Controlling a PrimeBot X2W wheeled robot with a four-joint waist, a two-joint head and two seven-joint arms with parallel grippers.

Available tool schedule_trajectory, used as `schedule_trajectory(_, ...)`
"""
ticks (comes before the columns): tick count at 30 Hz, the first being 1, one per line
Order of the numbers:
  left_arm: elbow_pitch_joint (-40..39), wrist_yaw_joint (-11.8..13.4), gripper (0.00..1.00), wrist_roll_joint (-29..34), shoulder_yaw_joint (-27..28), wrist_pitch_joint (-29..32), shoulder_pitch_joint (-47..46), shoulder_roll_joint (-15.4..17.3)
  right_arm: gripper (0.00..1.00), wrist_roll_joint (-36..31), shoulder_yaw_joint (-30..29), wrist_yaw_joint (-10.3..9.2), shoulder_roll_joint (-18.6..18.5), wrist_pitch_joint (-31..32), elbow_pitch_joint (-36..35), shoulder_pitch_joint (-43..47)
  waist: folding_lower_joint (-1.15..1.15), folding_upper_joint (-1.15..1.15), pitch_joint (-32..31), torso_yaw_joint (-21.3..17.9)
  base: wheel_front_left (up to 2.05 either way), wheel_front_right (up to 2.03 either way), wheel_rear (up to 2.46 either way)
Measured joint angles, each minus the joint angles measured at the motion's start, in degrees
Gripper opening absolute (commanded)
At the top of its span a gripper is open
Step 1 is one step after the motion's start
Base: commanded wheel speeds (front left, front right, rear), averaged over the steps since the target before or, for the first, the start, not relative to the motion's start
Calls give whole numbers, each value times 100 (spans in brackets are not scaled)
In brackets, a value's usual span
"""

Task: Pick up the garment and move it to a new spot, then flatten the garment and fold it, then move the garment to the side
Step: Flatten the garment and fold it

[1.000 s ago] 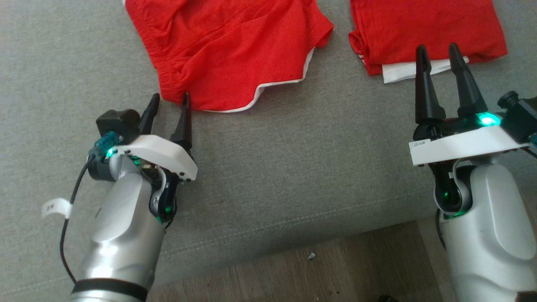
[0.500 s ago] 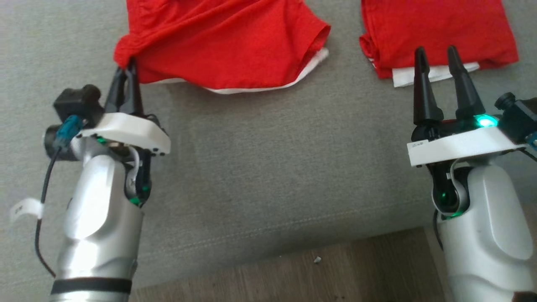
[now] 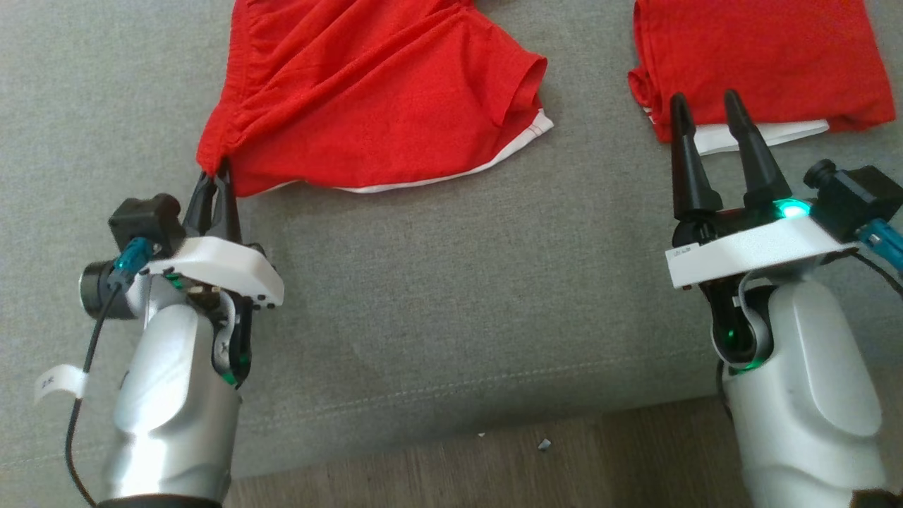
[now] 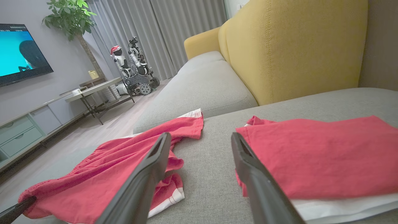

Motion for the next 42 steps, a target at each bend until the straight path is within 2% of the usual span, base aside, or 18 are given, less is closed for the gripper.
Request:
schedule_trajectory(14,122,-73,0,104,51,0,-366,-2,100,10,214,0,57,37,171,-78,0,0,219,-155,0,0,0)
schedule_trajectory(27,-272,-104,0,182,-10,0,-425,-76,100,501,736,0,90,481,1861,-1073,0,0,412,208,0,0,0)
schedule_trajectory(35,-299,-145,0,192,-181,0,-492,-136,100,119,853,0,90,475,3093,-1763,0,0,518,389,0,0,0)
schedule_trajectory(42,-365,-144,0,135,-304,0,-511,-158,100,36,947,0,89,227,3655,-2102,0,0,560,477,0,0,0)
